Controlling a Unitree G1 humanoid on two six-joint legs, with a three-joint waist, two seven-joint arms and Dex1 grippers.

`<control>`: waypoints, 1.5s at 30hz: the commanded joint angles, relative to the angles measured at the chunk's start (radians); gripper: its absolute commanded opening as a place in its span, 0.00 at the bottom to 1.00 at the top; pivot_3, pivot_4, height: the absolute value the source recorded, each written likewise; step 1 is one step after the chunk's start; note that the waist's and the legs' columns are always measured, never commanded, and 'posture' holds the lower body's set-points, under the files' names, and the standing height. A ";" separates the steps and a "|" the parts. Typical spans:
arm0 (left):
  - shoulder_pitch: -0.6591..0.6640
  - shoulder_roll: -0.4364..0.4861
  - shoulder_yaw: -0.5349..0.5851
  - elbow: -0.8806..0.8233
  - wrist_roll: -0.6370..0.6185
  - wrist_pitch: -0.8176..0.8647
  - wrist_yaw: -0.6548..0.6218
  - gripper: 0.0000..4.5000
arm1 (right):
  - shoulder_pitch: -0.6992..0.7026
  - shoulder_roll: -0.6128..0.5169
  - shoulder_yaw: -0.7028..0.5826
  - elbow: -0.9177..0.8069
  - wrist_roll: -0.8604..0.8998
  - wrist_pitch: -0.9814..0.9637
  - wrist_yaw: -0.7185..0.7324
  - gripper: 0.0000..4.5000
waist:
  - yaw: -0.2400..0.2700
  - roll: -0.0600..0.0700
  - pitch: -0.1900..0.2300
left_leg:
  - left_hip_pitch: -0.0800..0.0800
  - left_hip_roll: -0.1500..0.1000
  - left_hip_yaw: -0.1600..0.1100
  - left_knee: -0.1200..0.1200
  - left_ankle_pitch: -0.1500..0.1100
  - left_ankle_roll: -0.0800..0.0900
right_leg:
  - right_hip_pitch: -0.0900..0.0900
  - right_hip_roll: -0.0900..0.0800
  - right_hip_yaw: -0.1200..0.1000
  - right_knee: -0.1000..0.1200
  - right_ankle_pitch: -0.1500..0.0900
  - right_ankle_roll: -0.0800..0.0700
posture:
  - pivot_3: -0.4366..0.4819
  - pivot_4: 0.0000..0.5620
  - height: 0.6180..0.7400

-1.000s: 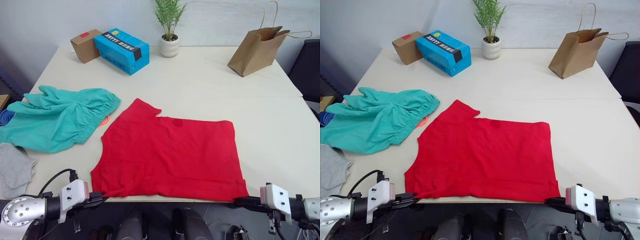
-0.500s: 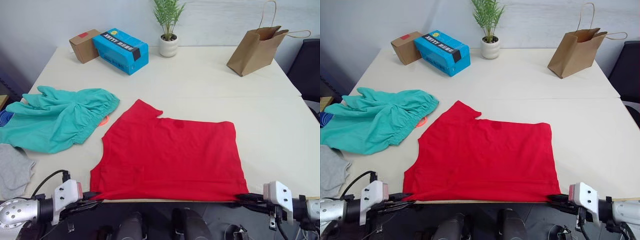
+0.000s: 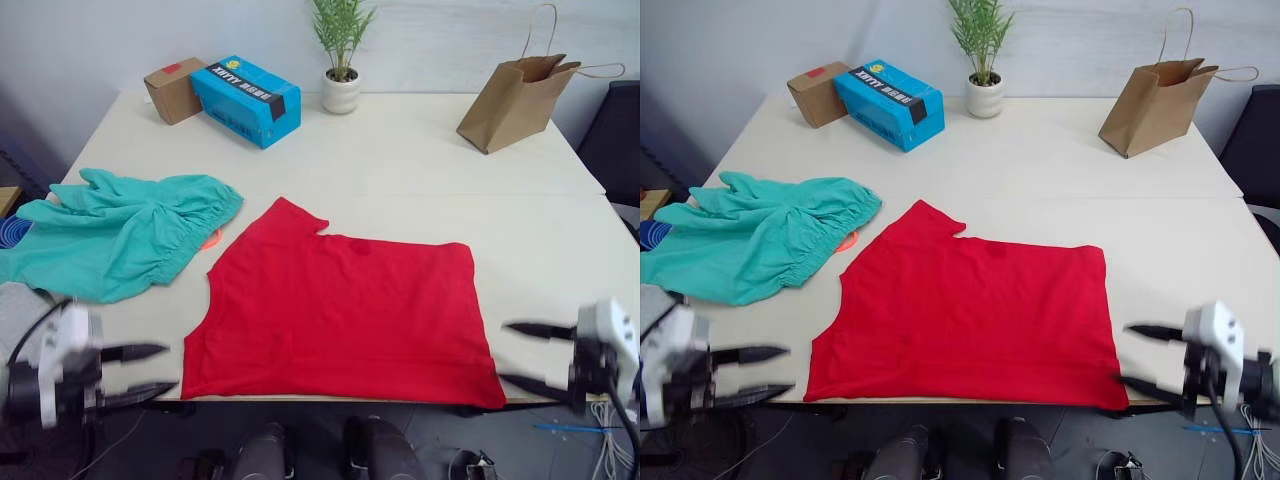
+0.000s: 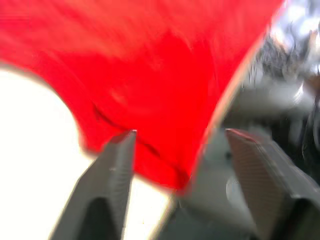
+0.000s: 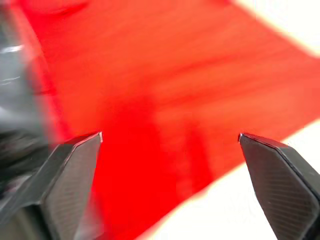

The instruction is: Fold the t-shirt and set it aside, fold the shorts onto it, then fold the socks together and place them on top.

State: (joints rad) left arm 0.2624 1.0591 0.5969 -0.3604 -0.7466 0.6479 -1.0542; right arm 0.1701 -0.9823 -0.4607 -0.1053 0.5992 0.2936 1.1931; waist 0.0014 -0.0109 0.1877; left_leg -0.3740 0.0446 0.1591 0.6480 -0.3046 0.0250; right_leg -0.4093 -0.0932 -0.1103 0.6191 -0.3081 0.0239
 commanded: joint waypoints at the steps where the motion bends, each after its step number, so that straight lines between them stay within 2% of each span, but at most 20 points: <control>1: -0.260 0.041 -0.136 0.117 -0.054 0.193 0.118 0.97 | -0.172 -0.003 0.088 0.160 -0.062 -0.010 -0.013 1.00 | -0.002 0.001 0.000 | 0.000 0.000 0.000 0.000 0.002 0.000 | 0.001 0.000 0.000 0.001 0.000 0.001 | 0.48 0.27 1.00; 2: -0.359 0.042 -0.201 0.152 -0.046 0.227 0.124 0.99 | -0.234 0.001 0.123 0.199 -0.078 0.005 -0.016 1.00 | -0.003 0.001 0.001 | 0.000 0.000 0.001 -0.001 0.003 0.000 | 0.000 0.000 0.000 0.002 0.002 0.003 | 0.48 0.27 1.00; 3: -0.436 0.036 -0.256 0.183 -0.024 0.240 0.126 0.99 | -0.279 0.004 0.151 0.225 -0.085 0.035 -0.022 1.00 | -0.004 0.001 0.001 | 0.000 0.000 0.002 -0.001 0.003 -0.001 | -0.001 0.000 0.000 0.004 0.009 0.016 | 0.48 0.27 1.00; 5: -0.610 0.008 -0.374 0.274 0.031 0.282 0.144 0.99 | -0.376 0.013 0.212 0.282 -0.102 0.084 -0.019 1.00 | -0.005 0.000 0.002 | -0.001 -0.001 0.003 0.000 0.007 -0.007 | -0.004 0.000 0.000 0.009 0.010 0.017 | 0.48 0.27 1.00; 8: -0.835 -0.067 -0.534 0.436 0.122 0.296 0.138 0.99 | -0.561 0.066 0.298 0.422 -0.165 0.079 -0.038 1.00 | -0.009 -0.001 0.004 | -0.002 0.002 0.006 -0.001 0.009 -0.006 | -0.006 0.004 0.001 0.010 0.007 0.016 | 0.48 0.27 1.00; 11: -0.994 -0.154 -0.664 0.622 0.268 0.209 0.147 0.99 | -0.727 0.105 0.379 0.591 -0.250 0.046 -0.025 1.00 | -0.013 -0.003 0.005 | -0.002 0.005 0.010 0.000 0.010 -0.008 | -0.008 0.010 0.005 0.010 0.007 0.016 | 0.48 0.27 1.00; 14: -1.120 -0.225 -0.731 0.809 0.358 0.161 0.128 0.99 | -0.873 0.140 0.433 0.756 -0.304 0.054 0.001 1.00 | -0.017 -0.005 0.006 | -0.002 0.006 0.013 0.001 0.010 -0.009 | -0.010 0.013 0.008 0.011 0.007 0.016 | 0.48 0.27 1.00; 16: -1.196 -0.277 -0.751 0.944 0.406 0.123 0.125 0.99 | -0.964 0.160 0.468 0.873 -0.349 0.051 0.013 1.00 | -0.021 -0.006 0.007 | -0.003 0.006 0.015 0.002 0.010 -0.009 | -0.011 0.013 0.009 0.012 0.007 0.016 | 0.48 0.27 1.00; 20: -1.297 -0.349 -0.768 1.160 0.499 0.035 0.146 0.99 | -1.074 0.197 0.505 1.042 -0.429 -0.028 0.003 1.00 | -0.029 -0.007 0.007 | -0.017 0.008 0.016 0.013 0.010 -0.009 | -0.025 0.013 0.009 0.026 0.007 0.016 | 0.48 0.27 1.00; 23: -1.363 -0.405 -0.770 1.310 0.564 -0.017 0.179 0.99 | -1.156 0.237 0.512 1.166 -0.475 -0.052 -0.029 1.00 | -0.032 -0.008 0.008 | -0.018 0.007 0.018 0.016 0.010 -0.008 | -0.029 0.013 0.009 0.028 0.007 0.016 | 0.48 0.27 1.00; 27: -1.414 -0.448 -0.752 1.422 0.611 -0.080 0.185 0.99 | -1.217 0.269 0.504 1.262 -0.505 -0.066 -0.044 1.00 | -0.035 -0.008 0.008 | -0.016 0.007 0.019 0.021 0.013 -0.008 | -0.029 0.011 0.015 0.036 0.008 0.016 | 0.48 0.27 1.00; 34: -1.488 -0.529 -0.666 1.566 0.634 -0.162 0.264 0.99 | -1.249 0.306 0.473 1.314 -0.516 -0.131 -0.005 1.00 | -0.034 -0.008 0.008 | -0.014 0.007 0.019 0.021 0.016 -0.011 | -0.030 0.011 0.017 0.041 0.009 0.013 | 0.48 0.27 1.00; 45: -1.500 -0.599 -0.629 1.632 0.701 -0.228 0.296 0.99 | -1.259 0.335 0.477 1.351 -0.582 -0.161 -0.083 1.00 | -0.035 -0.008 0.008 | -0.015 0.007 0.019 0.021 0.016 -0.011 | -0.031 0.011 0.018 0.042 0.009 0.013 | 0.48 0.27 1.00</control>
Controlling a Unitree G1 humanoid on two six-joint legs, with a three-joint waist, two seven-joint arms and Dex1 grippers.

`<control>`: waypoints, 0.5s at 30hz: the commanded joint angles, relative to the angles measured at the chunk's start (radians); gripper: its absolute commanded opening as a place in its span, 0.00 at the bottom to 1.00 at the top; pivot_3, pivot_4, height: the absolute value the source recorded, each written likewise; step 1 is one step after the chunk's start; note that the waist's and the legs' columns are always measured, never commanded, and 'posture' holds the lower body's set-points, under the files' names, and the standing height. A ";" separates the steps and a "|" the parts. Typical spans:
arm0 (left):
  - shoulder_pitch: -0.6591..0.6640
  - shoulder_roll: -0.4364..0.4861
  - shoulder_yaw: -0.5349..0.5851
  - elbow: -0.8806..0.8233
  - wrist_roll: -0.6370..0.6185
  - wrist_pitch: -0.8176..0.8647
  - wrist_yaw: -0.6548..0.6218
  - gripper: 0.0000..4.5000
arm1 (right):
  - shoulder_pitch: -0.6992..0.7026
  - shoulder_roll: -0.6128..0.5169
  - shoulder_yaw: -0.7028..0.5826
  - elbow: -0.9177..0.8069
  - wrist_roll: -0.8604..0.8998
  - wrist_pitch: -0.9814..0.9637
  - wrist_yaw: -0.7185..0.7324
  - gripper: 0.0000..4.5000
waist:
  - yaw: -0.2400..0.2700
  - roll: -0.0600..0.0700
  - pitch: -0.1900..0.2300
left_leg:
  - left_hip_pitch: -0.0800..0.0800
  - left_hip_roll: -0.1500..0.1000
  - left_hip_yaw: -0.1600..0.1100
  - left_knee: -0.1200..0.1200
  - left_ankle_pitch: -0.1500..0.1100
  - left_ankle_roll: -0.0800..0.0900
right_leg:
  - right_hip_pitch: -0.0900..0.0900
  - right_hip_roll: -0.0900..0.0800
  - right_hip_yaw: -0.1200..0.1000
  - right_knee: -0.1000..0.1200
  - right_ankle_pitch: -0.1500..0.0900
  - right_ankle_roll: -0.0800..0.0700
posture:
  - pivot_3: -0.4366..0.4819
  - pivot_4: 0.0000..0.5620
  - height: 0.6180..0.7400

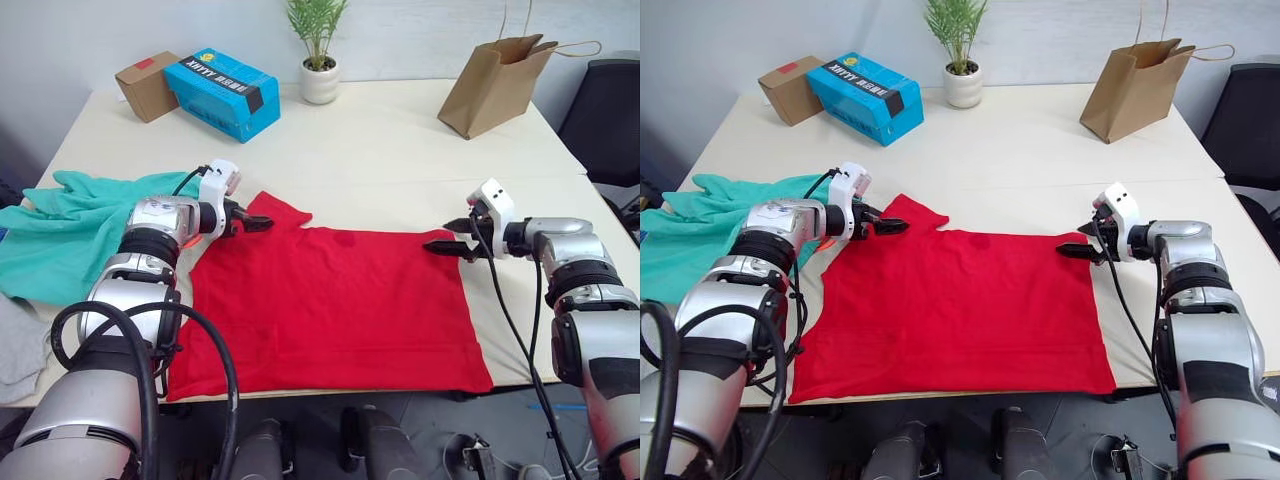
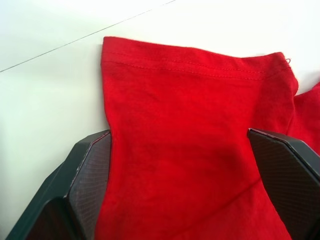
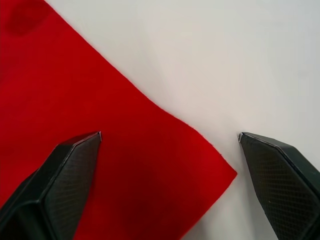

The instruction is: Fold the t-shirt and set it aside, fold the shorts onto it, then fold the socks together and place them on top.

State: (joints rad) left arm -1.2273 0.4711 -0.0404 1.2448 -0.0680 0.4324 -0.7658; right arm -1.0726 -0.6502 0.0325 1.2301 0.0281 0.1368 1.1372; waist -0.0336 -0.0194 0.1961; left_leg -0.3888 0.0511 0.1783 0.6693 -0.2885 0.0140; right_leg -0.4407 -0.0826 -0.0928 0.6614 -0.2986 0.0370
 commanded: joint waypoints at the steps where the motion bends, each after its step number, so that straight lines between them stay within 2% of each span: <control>1: -0.010 -0.015 0.013 0.032 0.025 -0.018 0.016 0.95 | -0.018 0.004 -0.017 0.019 -0.013 0.001 -0.033 1.00 | 0.000 0.000 0.000 | 0.000 0.000 0.000 0.000 0.000 0.000 | 0.000 0.000 0.000 0.000 0.000 0.000 | 0.48 0.27 1.00; 3: -0.010 -0.019 0.023 0.039 0.029 -0.026 0.026 0.85 | -0.020 0.007 -0.017 0.024 -0.017 0.001 -0.032 1.00 | 0.000 0.000 0.000 | 0.000 0.000 0.000 0.000 0.000 0.000 | 0.000 0.000 0.000 0.000 0.000 0.000 | 0.48 0.27 1.00; 6: -0.003 -0.025 0.055 0.049 0.024 -0.053 0.058 0.65 | -0.024 0.014 -0.027 0.028 -0.013 0.004 -0.028 1.00 | -0.001 0.000 0.000 | 0.000 0.000 0.000 0.000 0.000 0.000 | 0.000 0.000 0.000 0.000 0.000 0.000 | 0.48 0.27 1.00; 9: 0.001 -0.030 0.084 0.058 0.017 -0.055 0.083 0.42 | -0.026 0.019 -0.037 0.029 -0.010 -0.002 -0.022 0.79 | -0.001 0.000 0.000 | 0.000 0.000 0.000 0.000 0.000 0.000 | 0.000 0.000 0.000 0.000 0.000 0.000 | 0.48 0.27 1.00; 14: 0.009 -0.041 0.099 0.064 0.029 -0.085 0.088 0.04 | -0.022 0.020 -0.038 0.026 -0.021 -0.021 0.002 0.38 | -0.003 0.000 0.000 | 0.000 0.000 0.000 -0.001 0.000 0.000 | -0.001 0.001 0.000 0.000 0.000 0.000 | 0.48 0.27 1.00; 15: 0.011 -0.041 0.102 0.063 0.029 -0.096 0.090 0.00 | -0.021 0.019 -0.042 0.025 -0.019 -0.028 0.001 0.31 | -0.004 0.000 0.000 | 0.000 0.000 0.000 -0.001 0.000 0.000 | -0.001 0.001 0.000 0.000 0.000 0.000 | 0.48 0.27 1.00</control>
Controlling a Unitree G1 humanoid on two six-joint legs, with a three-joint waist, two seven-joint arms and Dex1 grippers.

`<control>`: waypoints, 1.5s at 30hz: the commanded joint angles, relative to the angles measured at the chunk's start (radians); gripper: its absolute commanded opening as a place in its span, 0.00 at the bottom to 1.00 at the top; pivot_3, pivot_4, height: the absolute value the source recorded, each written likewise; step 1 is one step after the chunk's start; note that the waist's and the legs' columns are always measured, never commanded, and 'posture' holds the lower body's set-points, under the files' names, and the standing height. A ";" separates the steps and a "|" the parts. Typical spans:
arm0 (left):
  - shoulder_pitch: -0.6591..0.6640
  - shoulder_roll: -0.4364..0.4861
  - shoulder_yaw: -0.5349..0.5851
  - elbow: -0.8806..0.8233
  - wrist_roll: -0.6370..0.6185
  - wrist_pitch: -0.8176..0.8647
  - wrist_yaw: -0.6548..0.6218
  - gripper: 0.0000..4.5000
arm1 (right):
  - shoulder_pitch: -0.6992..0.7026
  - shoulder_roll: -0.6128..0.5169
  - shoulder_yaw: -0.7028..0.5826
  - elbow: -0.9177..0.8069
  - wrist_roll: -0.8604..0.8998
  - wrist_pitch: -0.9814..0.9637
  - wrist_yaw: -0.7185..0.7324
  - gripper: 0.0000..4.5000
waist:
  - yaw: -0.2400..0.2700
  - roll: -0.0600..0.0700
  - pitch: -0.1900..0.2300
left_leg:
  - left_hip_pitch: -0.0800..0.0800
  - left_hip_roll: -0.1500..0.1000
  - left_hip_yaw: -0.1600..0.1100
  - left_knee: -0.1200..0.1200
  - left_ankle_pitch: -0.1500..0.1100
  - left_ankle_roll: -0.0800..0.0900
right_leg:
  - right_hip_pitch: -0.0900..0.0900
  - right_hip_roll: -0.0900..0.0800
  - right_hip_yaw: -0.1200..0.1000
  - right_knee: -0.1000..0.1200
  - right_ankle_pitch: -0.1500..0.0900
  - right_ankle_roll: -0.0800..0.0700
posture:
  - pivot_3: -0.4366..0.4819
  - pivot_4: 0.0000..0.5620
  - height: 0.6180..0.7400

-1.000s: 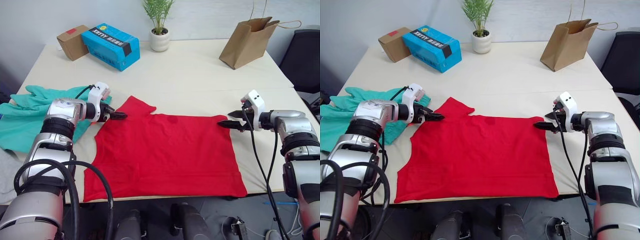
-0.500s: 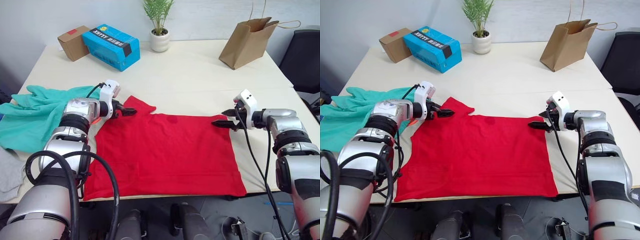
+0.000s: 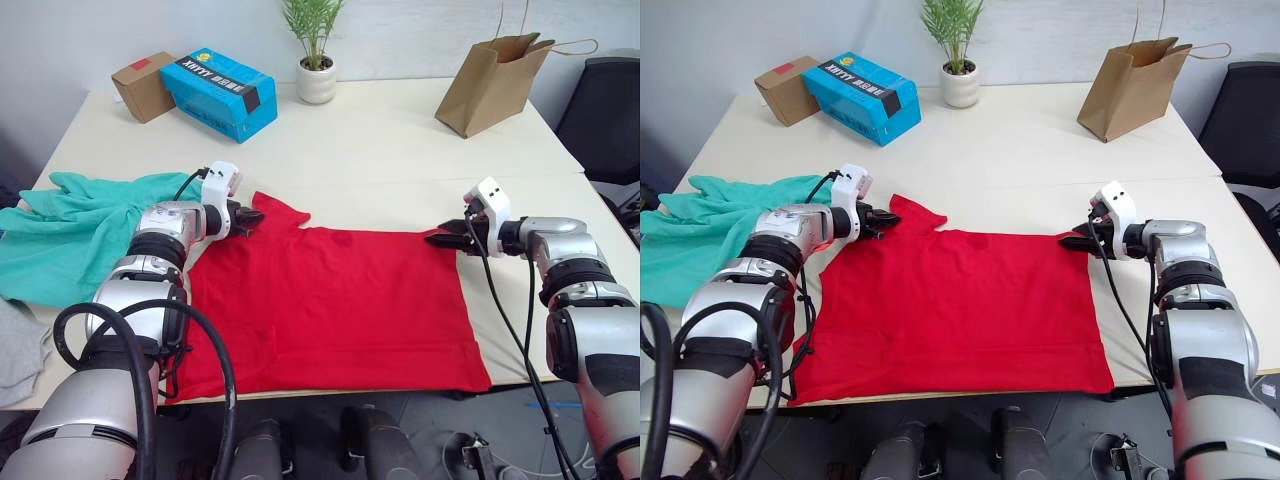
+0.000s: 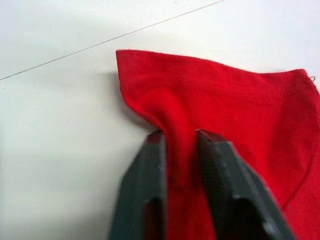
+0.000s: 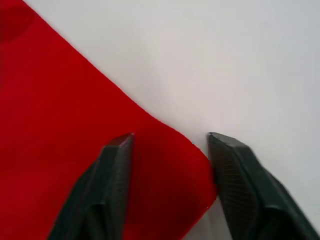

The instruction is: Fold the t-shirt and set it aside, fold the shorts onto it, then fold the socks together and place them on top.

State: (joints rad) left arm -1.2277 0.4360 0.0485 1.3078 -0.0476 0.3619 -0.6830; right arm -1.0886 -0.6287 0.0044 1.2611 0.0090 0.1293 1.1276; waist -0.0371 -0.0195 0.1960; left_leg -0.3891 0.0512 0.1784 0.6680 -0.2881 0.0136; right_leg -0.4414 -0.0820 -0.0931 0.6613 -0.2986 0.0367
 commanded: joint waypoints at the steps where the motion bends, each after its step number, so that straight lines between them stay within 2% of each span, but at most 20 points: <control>1: 0.013 -0.007 0.020 -0.001 0.006 -0.038 0.011 0.00 | -0.003 -0.003 -0.019 -0.008 0.003 -0.028 0.012 0.23 | 0.000 0.000 0.000 | 0.000 0.000 0.000 0.000 0.000 0.000 | 0.000 0.000 0.000 0.000 0.000 0.000 | 0.48 0.27 1.00; 4: 0.020 -0.002 0.048 -0.007 -0.011 -0.082 0.003 0.00 | 0.002 -0.007 -0.025 -0.010 0.000 -0.055 0.009 0.01 | -0.001 0.000 0.000 | 0.000 0.000 0.000 0.000 0.000 0.000 | 0.000 0.000 0.000 0.000 0.000 0.000 | 0.48 0.27 1.00; 24: 0.080 0.054 0.113 -0.059 -0.031 -0.208 -0.143 0.00 | 0.085 -0.046 -0.092 -0.053 0.043 -0.301 0.078 0.01 | -0.020 0.000 0.000 | -0.001 0.000 0.001 -0.001 0.000 0.000 | -0.001 0.001 0.000 0.000 0.000 0.000 | 0.48 0.27 1.00; 38: 0.160 0.088 0.147 -0.122 -0.053 -0.311 -0.143 0.00 | 0.165 -0.033 -0.148 -0.115 0.107 -0.416 0.132 0.01 | -0.020 0.000 0.000 | -0.001 0.001 0.001 -0.001 0.000 0.000 | -0.001 0.001 0.000 0.000 0.000 0.000 | 0.48 0.27 1.00; 45: 0.202 0.101 0.145 -0.173 -0.067 -0.327 -0.192 0.00 | 0.229 -0.031 -0.171 -0.158 0.150 -0.471 0.148 0.01 | -0.019 0.000 0.000 | -0.001 0.000 0.001 -0.001 0.000 0.000 | -0.001 0.001 0.000 0.000 0.000 0.000 | 0.48 0.27 1.00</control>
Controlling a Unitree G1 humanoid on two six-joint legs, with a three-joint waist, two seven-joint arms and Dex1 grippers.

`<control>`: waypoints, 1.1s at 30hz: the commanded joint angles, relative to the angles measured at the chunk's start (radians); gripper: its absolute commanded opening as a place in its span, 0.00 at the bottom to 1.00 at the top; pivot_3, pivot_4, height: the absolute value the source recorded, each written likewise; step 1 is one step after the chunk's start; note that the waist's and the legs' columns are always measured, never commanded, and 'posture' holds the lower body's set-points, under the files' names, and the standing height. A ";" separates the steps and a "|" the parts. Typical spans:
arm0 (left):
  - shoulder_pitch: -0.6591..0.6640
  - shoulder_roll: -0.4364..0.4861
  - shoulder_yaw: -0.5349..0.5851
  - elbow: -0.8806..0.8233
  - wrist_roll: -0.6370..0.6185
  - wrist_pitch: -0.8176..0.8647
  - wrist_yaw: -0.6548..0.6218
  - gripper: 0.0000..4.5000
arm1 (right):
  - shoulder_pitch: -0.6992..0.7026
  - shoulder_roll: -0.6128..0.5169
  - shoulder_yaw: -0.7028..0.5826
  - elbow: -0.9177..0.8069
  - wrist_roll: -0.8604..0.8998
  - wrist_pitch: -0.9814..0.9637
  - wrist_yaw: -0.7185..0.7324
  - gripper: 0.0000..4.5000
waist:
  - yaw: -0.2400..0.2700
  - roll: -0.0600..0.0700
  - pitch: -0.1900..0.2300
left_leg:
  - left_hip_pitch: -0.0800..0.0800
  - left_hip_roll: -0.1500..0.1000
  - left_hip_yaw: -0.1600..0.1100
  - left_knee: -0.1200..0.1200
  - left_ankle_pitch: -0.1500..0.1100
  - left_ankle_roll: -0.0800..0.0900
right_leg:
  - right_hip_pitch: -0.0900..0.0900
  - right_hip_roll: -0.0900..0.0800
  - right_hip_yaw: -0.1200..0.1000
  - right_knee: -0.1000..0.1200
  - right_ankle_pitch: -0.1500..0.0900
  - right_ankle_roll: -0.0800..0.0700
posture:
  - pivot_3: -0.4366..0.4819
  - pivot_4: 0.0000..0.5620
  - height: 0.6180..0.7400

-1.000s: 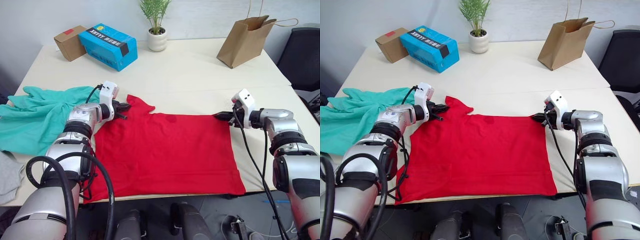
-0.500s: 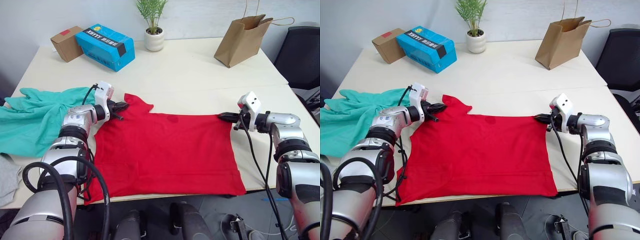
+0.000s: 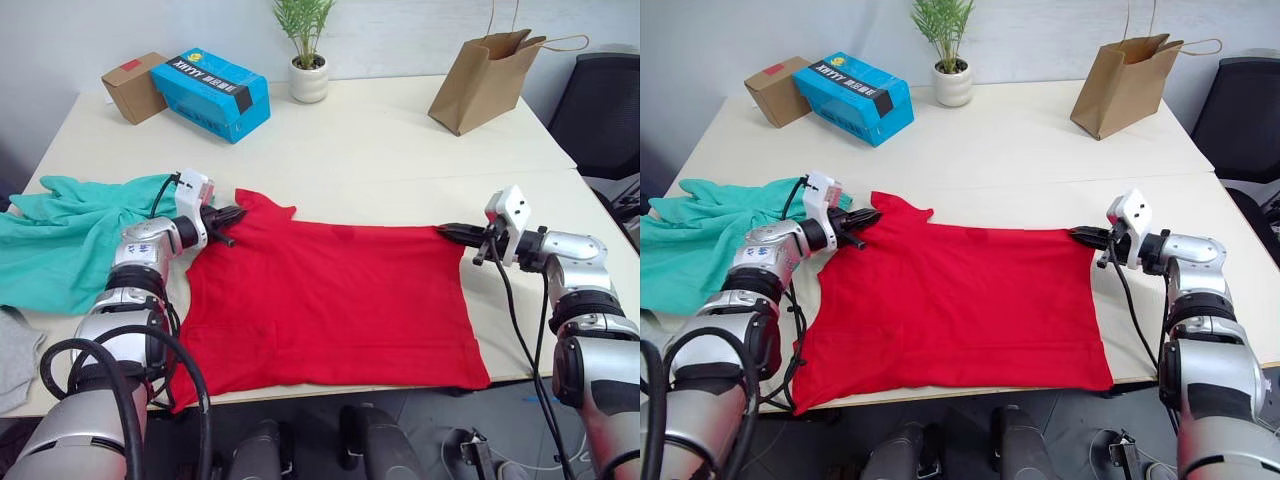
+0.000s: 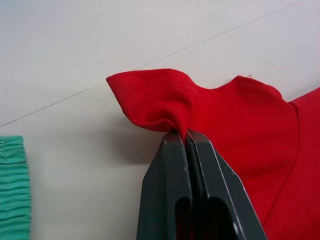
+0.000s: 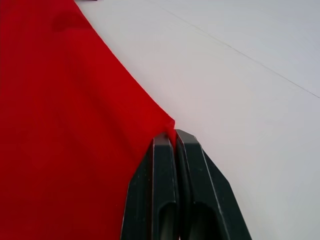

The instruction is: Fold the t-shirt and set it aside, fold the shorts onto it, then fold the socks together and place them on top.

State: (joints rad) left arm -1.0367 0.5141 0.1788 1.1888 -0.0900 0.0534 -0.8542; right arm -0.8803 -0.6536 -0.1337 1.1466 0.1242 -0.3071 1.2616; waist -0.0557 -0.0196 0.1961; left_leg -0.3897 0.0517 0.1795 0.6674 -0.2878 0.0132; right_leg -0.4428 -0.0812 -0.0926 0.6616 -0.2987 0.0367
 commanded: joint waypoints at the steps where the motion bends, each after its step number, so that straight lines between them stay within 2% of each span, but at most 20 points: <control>1: 0.019 0.023 0.017 -0.068 -0.031 -0.024 -0.034 0.00 | 0.038 -0.004 -0.034 -0.056 0.041 -0.054 0.018 0.01 | 0.000 0.000 0.000 | 0.000 0.000 0.000 0.000 0.000 0.000 | 0.000 0.000 0.000 0.000 0.000 0.000 | 0.48 0.27 1.00; 6: 0.073 0.027 0.011 -0.152 -0.046 -0.016 -0.063 0.00 | 0.125 0.007 -0.035 -0.124 0.067 -0.087 0.021 0.01 | 0.000 0.000 0.000 | 0.000 0.000 0.000 0.000 0.000 0.000 | 0.000 0.000 0.000 0.000 0.000 0.000 | 0.48 0.27 1.00; 15: 0.251 0.030 -0.004 -0.404 -0.065 0.023 -0.083 0.00 | 0.261 0.020 -0.019 -0.246 0.089 -0.078 0.016 0.01 | 0.000 0.000 0.000 | 0.001 0.000 0.000 0.001 0.000 0.000 | 0.000 0.000 0.001 0.001 0.000 0.000 | 0.48 0.27 1.00; 23: 0.408 0.030 0.008 -0.628 -0.107 0.040 -0.082 0.00 | 0.304 0.022 -0.014 -0.262 0.081 -0.111 -0.030 0.01 | 0.002 0.000 0.000 | 0.002 0.001 0.000 0.001 0.000 0.000 | 0.001 0.000 0.002 0.001 0.000 0.000 | 0.48 0.27 1.00; 33: 0.488 0.044 -0.004 -0.653 -0.092 -0.021 -0.055 0.00 | 0.334 0.018 0.007 -0.256 0.059 -0.152 -0.068 0.01 | 0.003 -0.003 -0.002 | 0.005 0.001 -0.001 0.001 0.000 0.000 | 0.005 0.000 0.002 0.000 0.000 0.000 | 0.48 0.27 1.00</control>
State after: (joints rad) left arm -0.5554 0.5345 0.1703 0.5639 -0.1727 0.0492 -0.9167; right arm -0.5679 -0.6247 -0.1288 0.9012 0.1981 -0.4549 1.2056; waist -0.0525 -0.0223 0.1943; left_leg -0.3845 0.0523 0.1781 0.6680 -0.2877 0.0134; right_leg -0.4373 -0.0816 -0.0911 0.6617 -0.2987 0.0365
